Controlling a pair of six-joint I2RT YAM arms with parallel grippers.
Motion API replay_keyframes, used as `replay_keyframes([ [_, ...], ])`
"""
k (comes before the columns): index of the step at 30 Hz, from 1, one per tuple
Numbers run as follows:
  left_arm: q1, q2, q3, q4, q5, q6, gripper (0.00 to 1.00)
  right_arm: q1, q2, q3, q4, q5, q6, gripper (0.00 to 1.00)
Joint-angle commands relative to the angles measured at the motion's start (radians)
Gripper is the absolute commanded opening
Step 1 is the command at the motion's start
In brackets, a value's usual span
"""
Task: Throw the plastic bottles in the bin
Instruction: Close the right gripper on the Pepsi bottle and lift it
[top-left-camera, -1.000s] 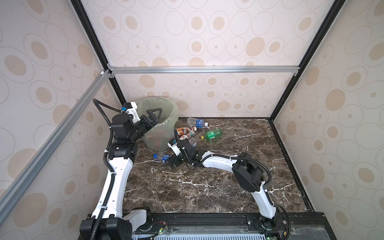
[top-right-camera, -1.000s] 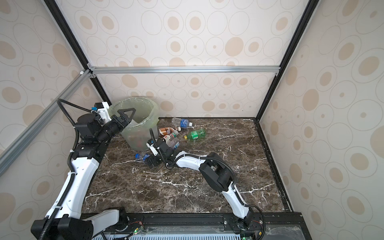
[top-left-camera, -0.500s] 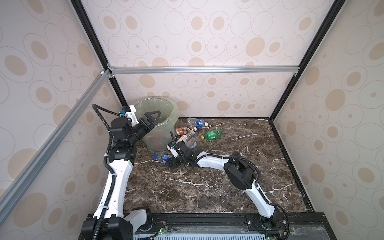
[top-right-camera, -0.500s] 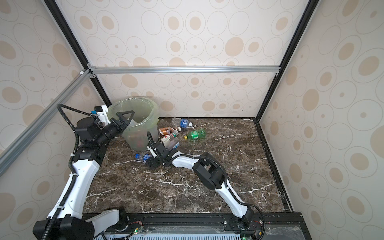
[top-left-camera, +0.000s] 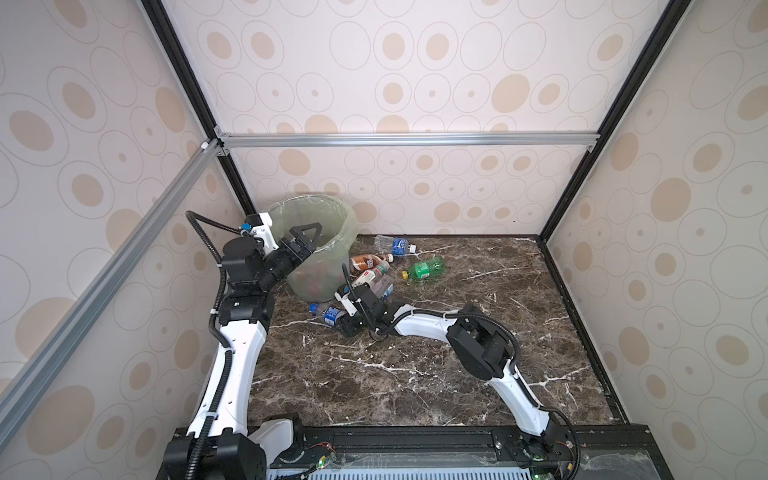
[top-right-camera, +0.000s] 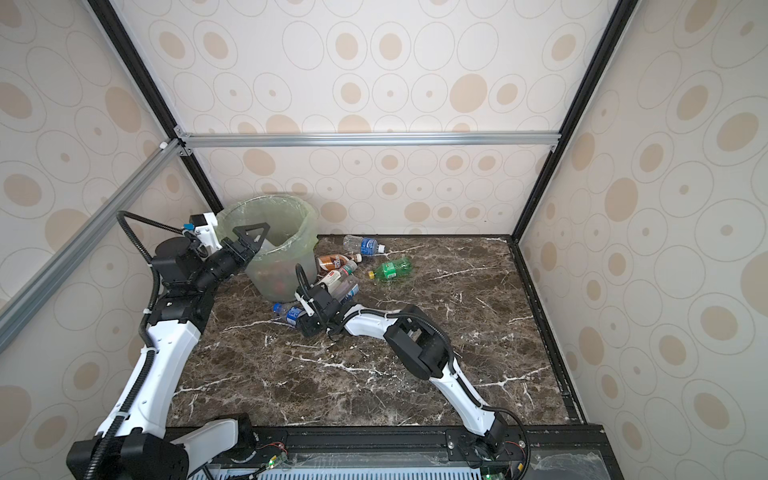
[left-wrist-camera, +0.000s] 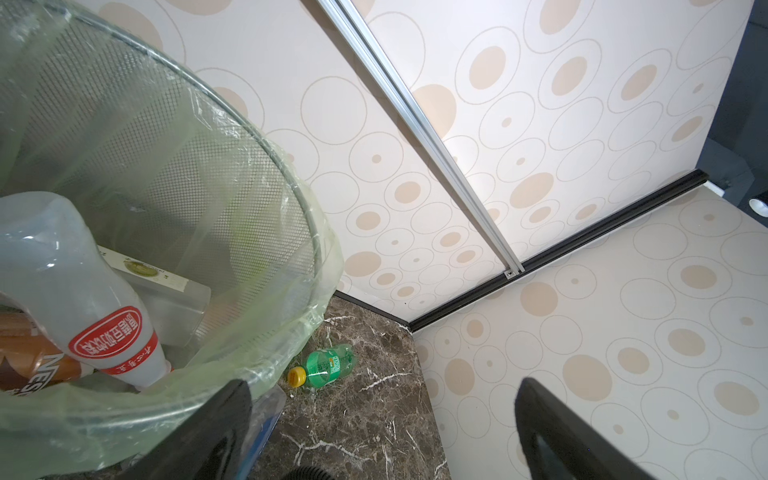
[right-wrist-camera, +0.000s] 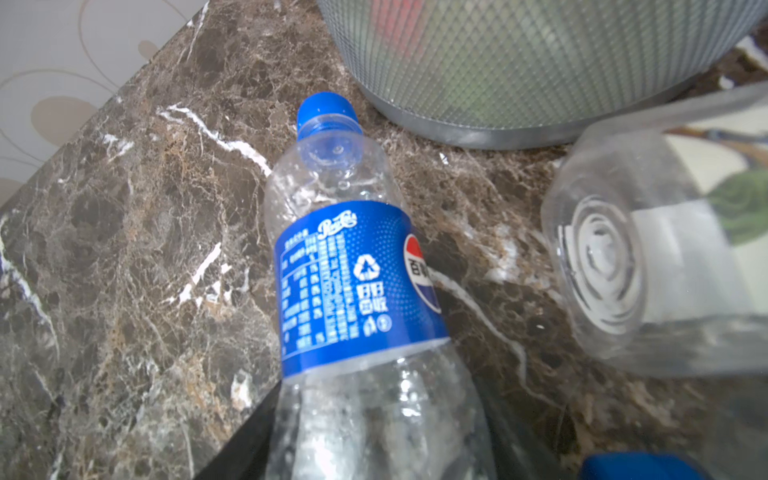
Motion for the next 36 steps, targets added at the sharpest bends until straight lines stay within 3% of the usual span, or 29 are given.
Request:
replay_keyframes([
  [1, 0.008, -0.027, -0.006, 0.035, 0.002, -0.021, 0.99, 0.009, -0.024, -0.037, 0.011, -0.006, -0.001, 0.59],
  [12, 0.007, -0.045, -0.047, 0.032, -0.014, -0.017, 0.99, 0.013, -0.149, -0.151, 0.041, 0.000, -0.003, 0.52],
  [23, -0.006, -0.065, -0.012, -0.025, -0.032, 0.043, 0.99, 0.013, -0.439, -0.368, 0.062, 0.090, -0.007, 0.51],
  [36, -0.261, 0.007, -0.009, 0.022, -0.160, 0.054, 0.99, -0.042, -0.673, -0.427, -0.078, 0.210, -0.019, 0.50],
])
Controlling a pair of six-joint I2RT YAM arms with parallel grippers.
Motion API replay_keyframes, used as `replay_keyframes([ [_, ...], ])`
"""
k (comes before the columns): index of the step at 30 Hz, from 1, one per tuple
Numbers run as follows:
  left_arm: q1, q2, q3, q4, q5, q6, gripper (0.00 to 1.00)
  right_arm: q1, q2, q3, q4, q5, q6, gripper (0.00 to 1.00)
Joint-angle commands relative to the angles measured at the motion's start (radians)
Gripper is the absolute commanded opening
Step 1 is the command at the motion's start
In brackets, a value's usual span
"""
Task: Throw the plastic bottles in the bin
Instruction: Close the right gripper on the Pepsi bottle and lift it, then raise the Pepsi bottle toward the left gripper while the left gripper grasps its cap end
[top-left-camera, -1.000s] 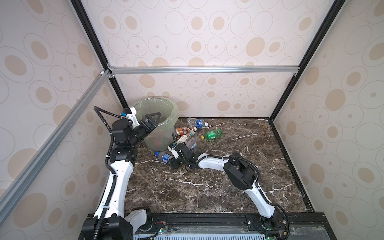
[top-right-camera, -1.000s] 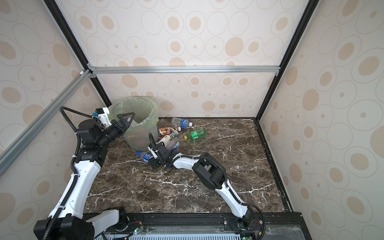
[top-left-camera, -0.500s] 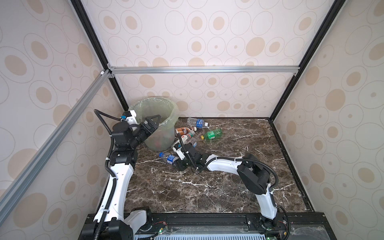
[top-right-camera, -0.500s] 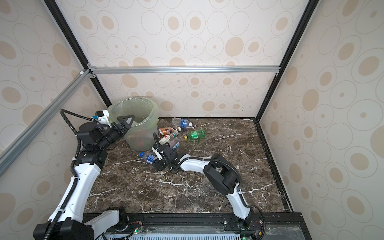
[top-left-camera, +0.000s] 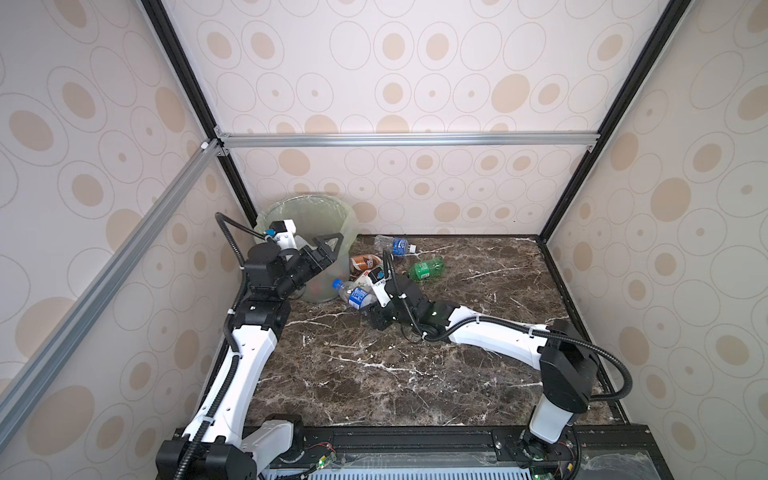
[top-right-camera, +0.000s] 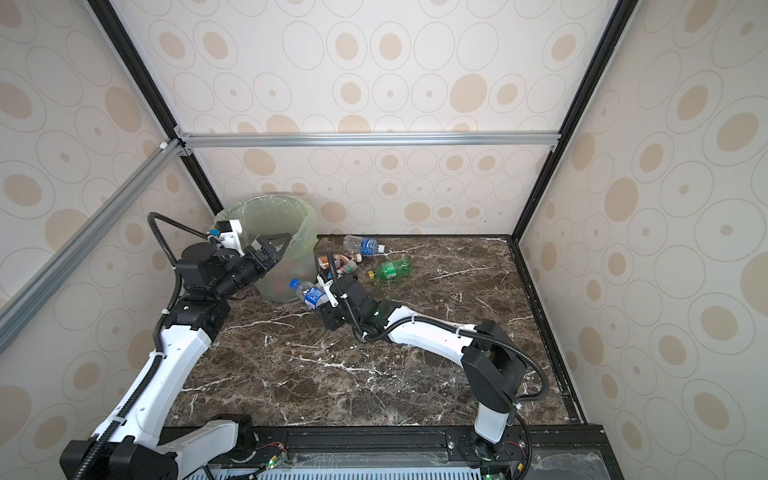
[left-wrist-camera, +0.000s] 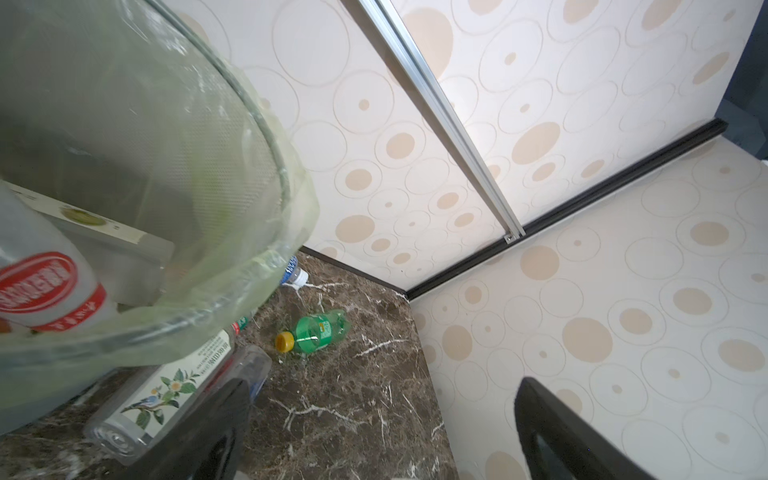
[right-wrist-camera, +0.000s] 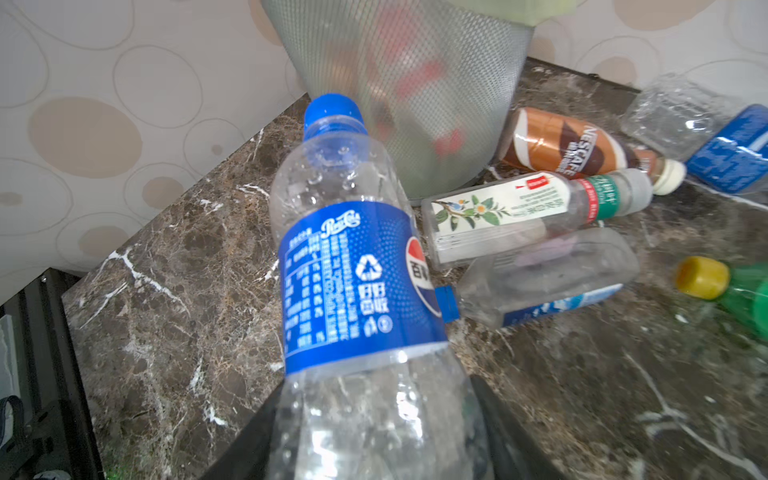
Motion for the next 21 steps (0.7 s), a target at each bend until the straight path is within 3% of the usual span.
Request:
replay_keyframes([
  [1, -0.066, 0.030, 0.035, 0.047, -0.058, 0.012, 0.99, -0.035, -0.077, -0.020, -0.042, 0.044, 0.000, 0.50],
  [21, -0.292, 0.263, 0.131, 0.188, -0.130, -0.062, 0.99, -0.099, -0.296, -0.065, 0.006, 0.111, 0.024, 0.49],
])
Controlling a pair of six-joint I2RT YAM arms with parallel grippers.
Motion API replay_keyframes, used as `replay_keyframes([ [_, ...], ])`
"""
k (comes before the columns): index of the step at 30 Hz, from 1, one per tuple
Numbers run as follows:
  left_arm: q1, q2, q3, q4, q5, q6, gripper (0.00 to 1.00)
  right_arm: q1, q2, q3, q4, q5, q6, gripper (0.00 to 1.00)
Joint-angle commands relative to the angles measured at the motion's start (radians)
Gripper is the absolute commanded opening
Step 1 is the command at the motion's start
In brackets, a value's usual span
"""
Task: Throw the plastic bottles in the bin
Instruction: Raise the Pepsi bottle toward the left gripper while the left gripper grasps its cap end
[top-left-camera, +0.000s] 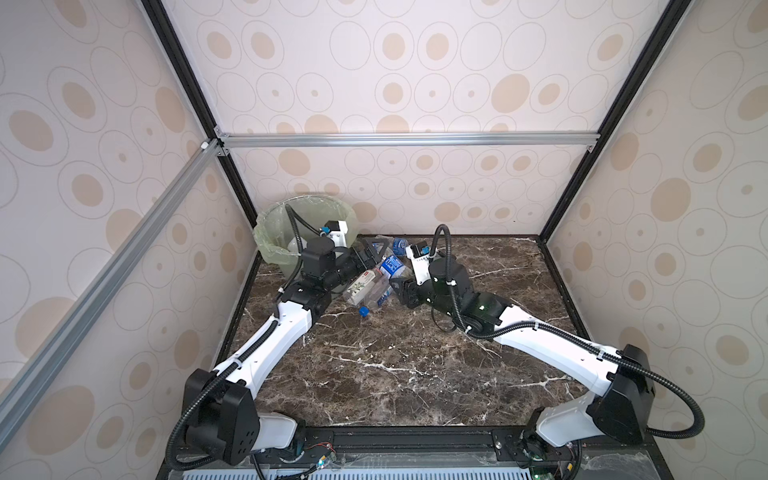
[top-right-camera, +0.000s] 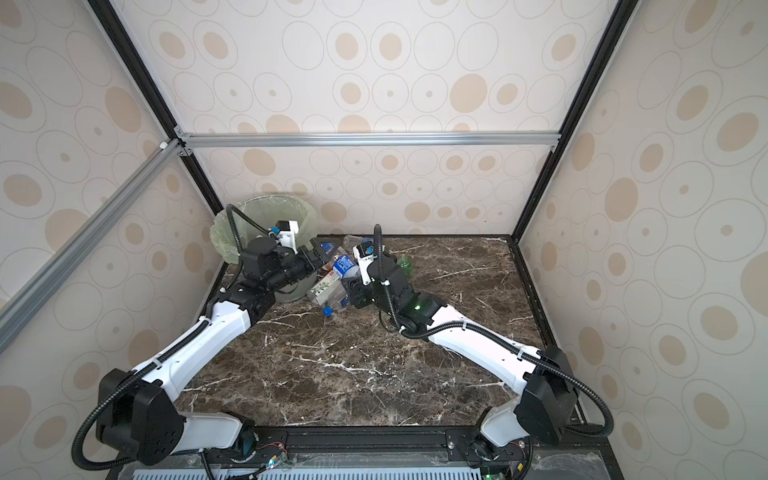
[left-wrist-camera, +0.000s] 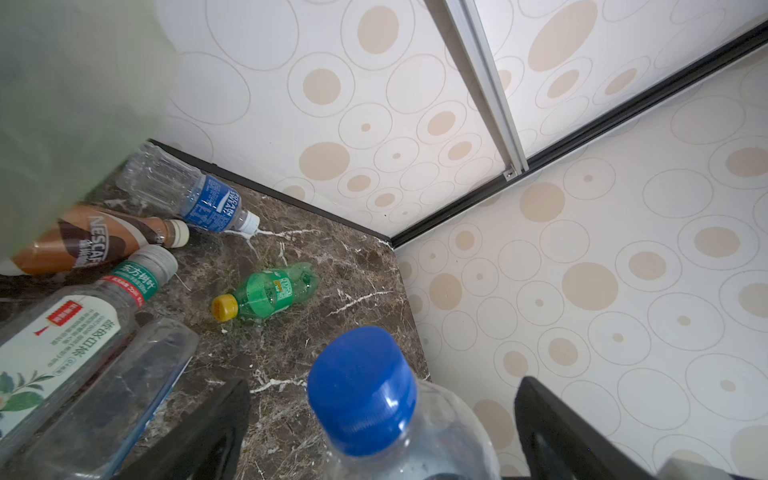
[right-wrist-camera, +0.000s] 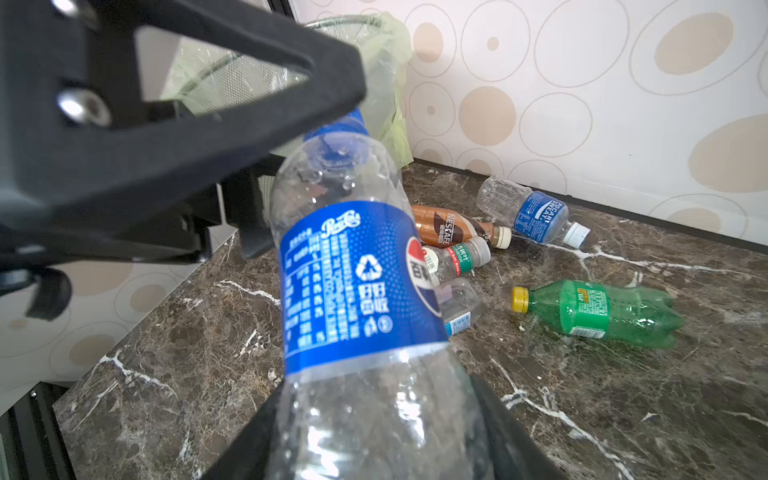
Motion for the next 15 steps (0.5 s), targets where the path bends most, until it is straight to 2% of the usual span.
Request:
replay_keyframes([
  [1, -0.038, 0.021, 0.081, 0.053, -0.031, -0.014, 0.99, -0.007, -0.021, 0.001, 0.029, 0.014, 0.005, 0.49],
  [5, -0.069, 0.050, 0.100, 0.065, -0.048, -0.013, 0.96, -0.010, -0.023, 0.005, 0.033, 0.012, 0.003, 0.49],
  [10, -0.081, 0.052, 0.093, 0.080, -0.070, -0.011, 0.76, -0.022, -0.030, 0.004, 0.036, 0.020, 0.003, 0.51],
  [15, -0.090, 0.053, 0.089, 0.076, -0.076, -0.013, 0.74, -0.047, -0.032, -0.002, 0.049, 0.044, 0.031, 0.52],
])
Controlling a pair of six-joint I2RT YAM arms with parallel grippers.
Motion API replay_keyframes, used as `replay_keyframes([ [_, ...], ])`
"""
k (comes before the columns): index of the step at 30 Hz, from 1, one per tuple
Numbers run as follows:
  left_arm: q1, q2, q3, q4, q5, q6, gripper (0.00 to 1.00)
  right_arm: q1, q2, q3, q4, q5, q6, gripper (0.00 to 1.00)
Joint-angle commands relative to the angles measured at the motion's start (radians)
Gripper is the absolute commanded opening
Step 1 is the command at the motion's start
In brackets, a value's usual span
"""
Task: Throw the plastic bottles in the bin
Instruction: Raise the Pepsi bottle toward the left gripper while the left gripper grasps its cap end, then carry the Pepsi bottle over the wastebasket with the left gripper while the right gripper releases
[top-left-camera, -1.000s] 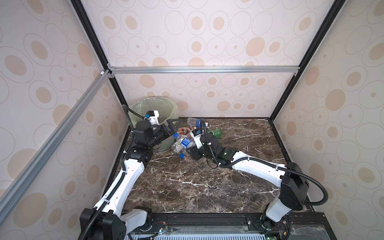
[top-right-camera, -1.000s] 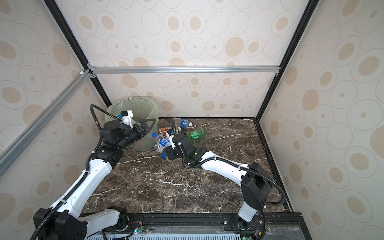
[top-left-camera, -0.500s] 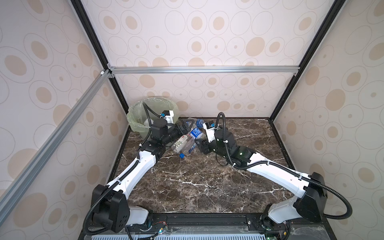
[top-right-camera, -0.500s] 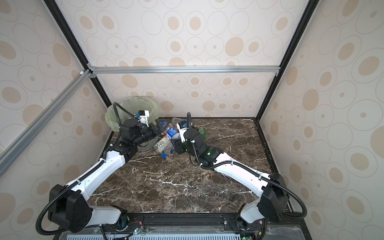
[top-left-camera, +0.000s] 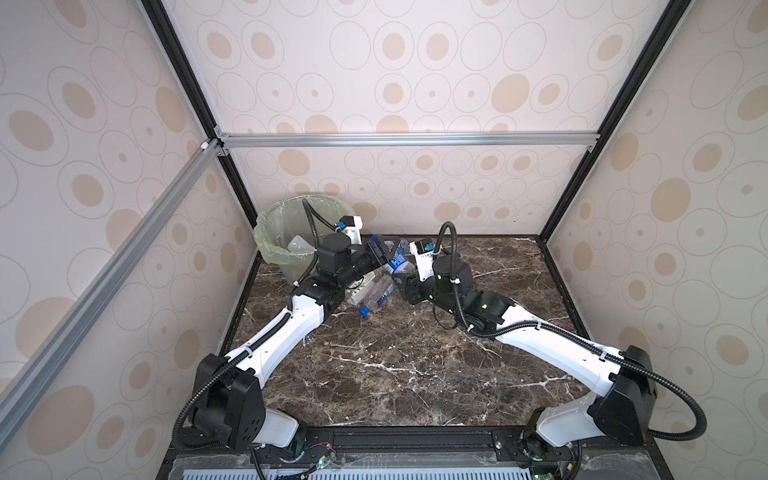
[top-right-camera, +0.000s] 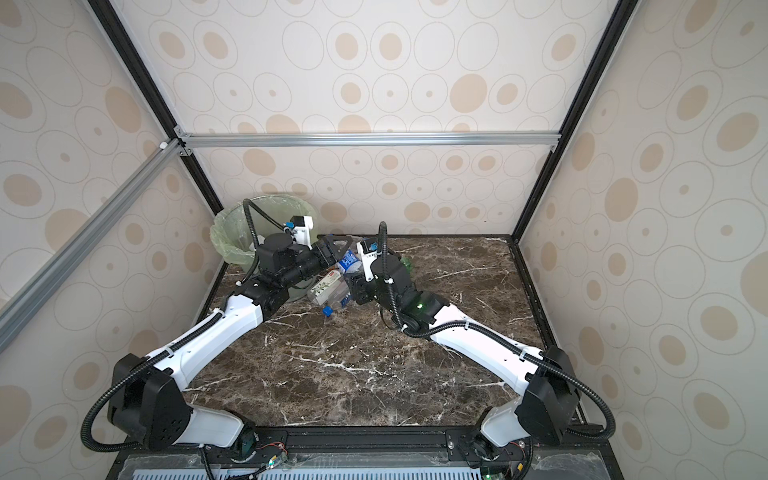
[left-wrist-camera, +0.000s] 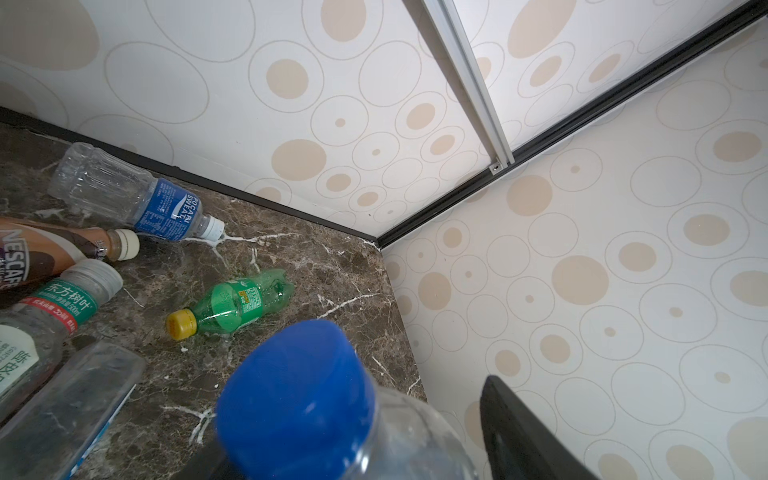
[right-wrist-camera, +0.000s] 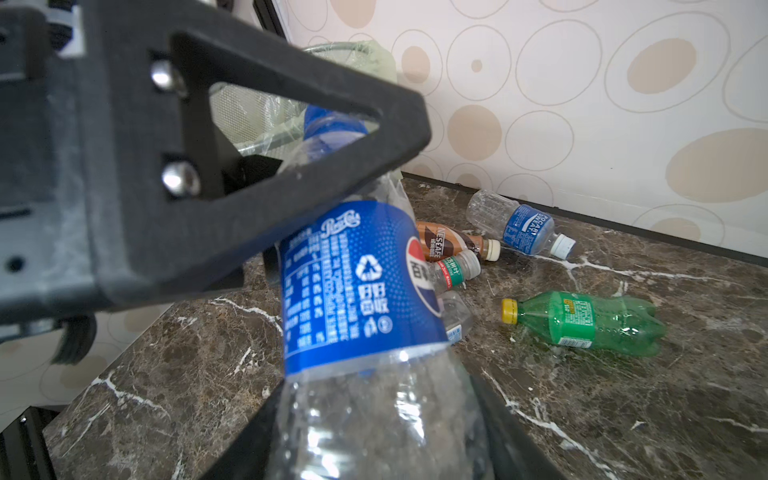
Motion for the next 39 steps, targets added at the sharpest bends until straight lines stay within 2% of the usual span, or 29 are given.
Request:
replay_keyframes([
  [1, -0.015, 0.001, 0.032, 0.037, -0.015, -0.007, 0.74, -0.025, -0.027, -0.002, 0.033, 0.029, 0.029, 0.52],
  [14, -0.045, 0.043, 0.055, 0.043, -0.016, -0.009, 0.74, -0.039, -0.018, 0.005, 0.045, 0.004, 0.048, 0.52],
  [24, -0.048, 0.044, 0.061, 0.047, -0.033, 0.004, 0.50, -0.038, -0.009, 0.008, 0.040, -0.043, 0.050, 0.55],
  [26, -0.049, 0.044, 0.063, 0.047, -0.031, 0.002, 0.48, -0.039, -0.008, 0.006, 0.043, -0.050, 0.053, 0.57],
  [29, -0.048, 0.040, 0.068, 0.035, -0.041, 0.018, 0.47, -0.039, -0.010, 0.005, 0.042, -0.052, 0.052, 0.67],
  [34, -0.047, 0.035, 0.121, -0.043, -0.086, 0.087, 0.47, -0.040, -0.031, 0.001, 0.025, -0.048, 0.039, 0.80],
  [39, -0.033, 0.043, 0.170, -0.090, -0.113, 0.133, 0.47, -0.042, -0.058, 0.000, -0.007, -0.038, 0.023, 0.90],
])
